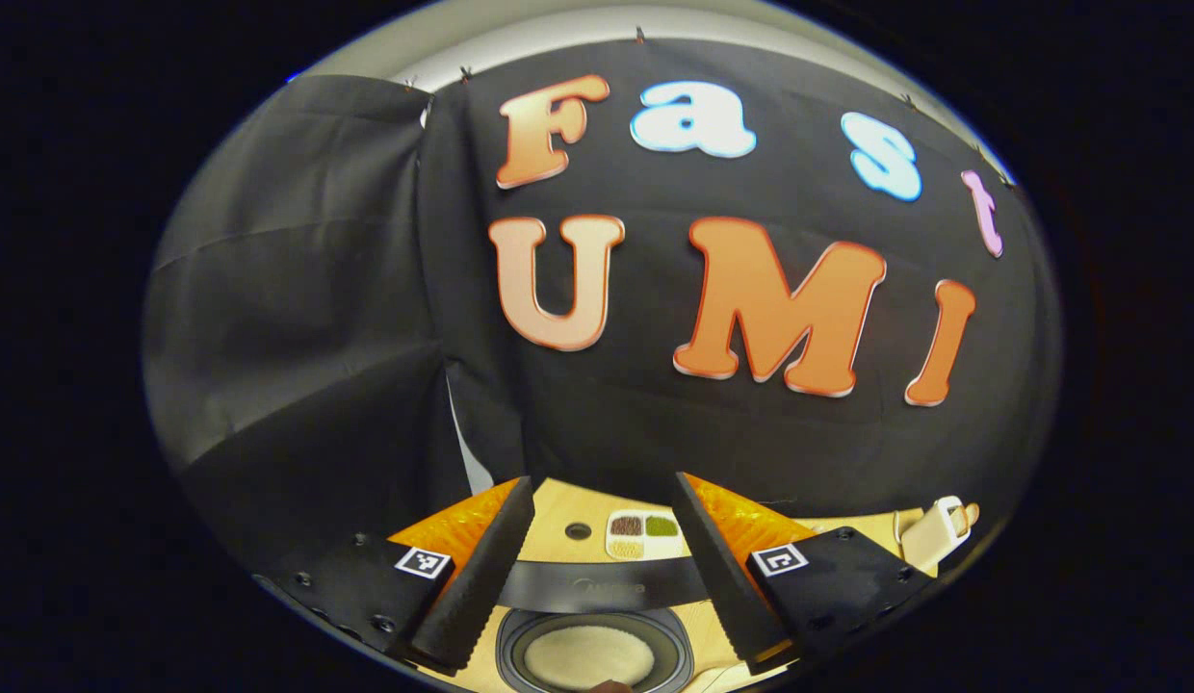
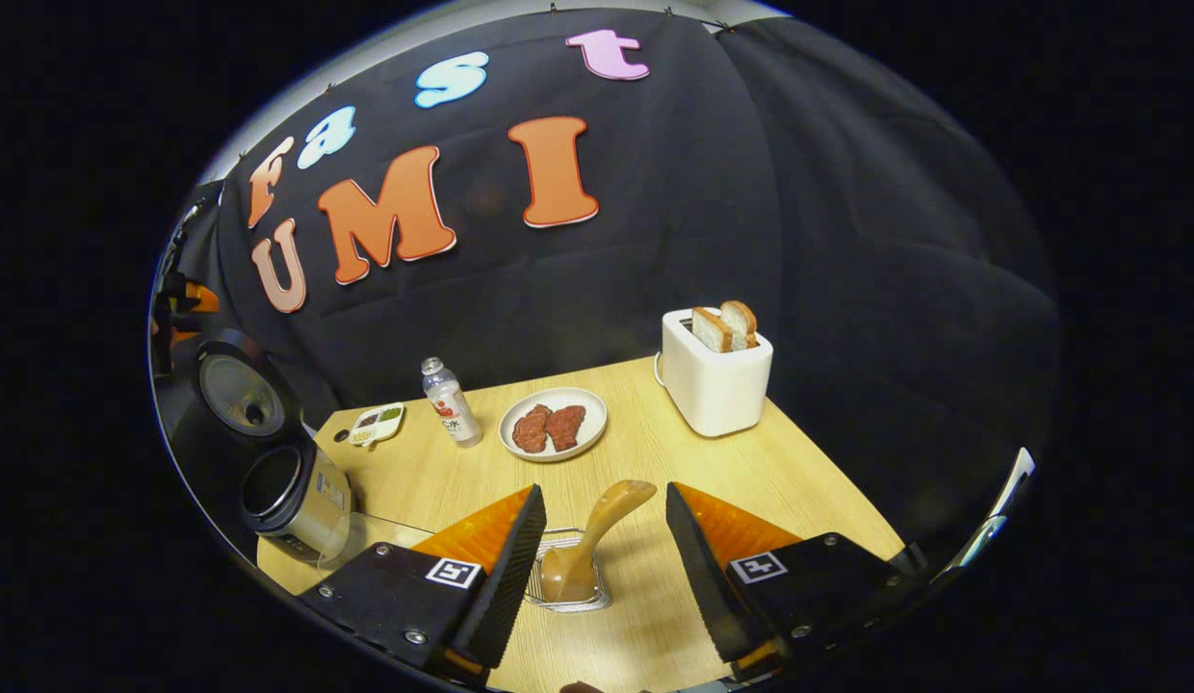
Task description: Close the left gripper, press the button to open the rice cooker; take a wooden spoon from the chopstick holder with the right hand, scoop a spoonful of rice and pour it into the rice cooker, then put the wooden spoon back into the chopstick holder.
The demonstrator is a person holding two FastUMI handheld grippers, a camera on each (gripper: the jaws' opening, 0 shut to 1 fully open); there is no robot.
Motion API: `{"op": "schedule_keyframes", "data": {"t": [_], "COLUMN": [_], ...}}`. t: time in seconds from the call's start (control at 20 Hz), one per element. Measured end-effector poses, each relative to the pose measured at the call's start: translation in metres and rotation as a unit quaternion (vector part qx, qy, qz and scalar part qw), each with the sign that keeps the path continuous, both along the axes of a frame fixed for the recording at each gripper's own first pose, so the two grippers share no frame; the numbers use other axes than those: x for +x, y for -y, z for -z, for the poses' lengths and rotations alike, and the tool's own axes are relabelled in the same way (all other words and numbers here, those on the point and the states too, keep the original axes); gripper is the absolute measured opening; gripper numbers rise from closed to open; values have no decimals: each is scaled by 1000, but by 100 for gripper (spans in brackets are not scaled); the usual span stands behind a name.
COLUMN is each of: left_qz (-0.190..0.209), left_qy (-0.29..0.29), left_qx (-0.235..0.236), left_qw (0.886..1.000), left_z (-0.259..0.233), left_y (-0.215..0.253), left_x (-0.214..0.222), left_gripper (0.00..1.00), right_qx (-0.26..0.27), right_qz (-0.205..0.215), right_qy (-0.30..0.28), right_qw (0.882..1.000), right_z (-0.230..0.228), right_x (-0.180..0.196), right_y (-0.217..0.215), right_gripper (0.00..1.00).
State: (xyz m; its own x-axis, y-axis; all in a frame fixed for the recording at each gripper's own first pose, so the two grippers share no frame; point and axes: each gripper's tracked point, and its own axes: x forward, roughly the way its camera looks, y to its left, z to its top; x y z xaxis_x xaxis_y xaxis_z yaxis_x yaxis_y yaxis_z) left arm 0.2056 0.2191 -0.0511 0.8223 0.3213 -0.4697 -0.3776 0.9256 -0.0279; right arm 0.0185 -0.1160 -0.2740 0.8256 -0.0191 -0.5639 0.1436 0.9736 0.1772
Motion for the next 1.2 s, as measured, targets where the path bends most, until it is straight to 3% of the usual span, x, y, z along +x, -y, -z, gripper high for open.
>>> {"op": "schedule_keyframes", "data": {"t": [0.05,0.2,0.4,0.5,0.7,0.75,0.8,0.85,0.9,1.0,1.1,1.2], "left_qz": [-1,-6,5,7,2,0,3,-1,-3,-7,-12,7], "left_qy": [-33,-88,-165,-237,-300,-317,-338,-354,-340,-342,-324,-285], "left_qx": [-17,-6,-62,-91,-110,-115,-119,-122,-115,-114,-109,-75], "left_qw": [999,996,984,967,948,941,934,927,933,933,940,956], "left_z": [19,43,79,106,164,179,197,217,218,224,222,218], "left_y": [4,-2,29,43,59,63,66,66,67,74,73,70], "left_x": [3,4,-35,-76,-124,-133,-142,-152,-146,-148,-148,-140], "left_gripper": [100,100,99,98,99,92,100,100,100,99,99,100], "right_qx": [0,-1,-2,-1,2,1,0,-4,-4,-2,1,6], "right_qz": [-1,-10,-28,-42,-60,-64,-70,-73,-76,-81,-90,-94], "right_qy": [6,13,25,24,27,26,25,25,25,25,31,35], "right_qw": [1000,1000,999,999,998,998,997,997,997,996,995,995], "right_z": [-7,-20,-32,-32,-32,-32,-30,-29,-29,-31,-34,-38], "right_x": [0,-3,-3,-1,1,1,-1,-1,-1,-2,0,0], "right_y": [0,-4,-20,-31,-49,-53,-56,-59,-61,-65,-73,-79], "right_gripper": [80,80,81,81,81,81,81,81,81,81,81,81]}}
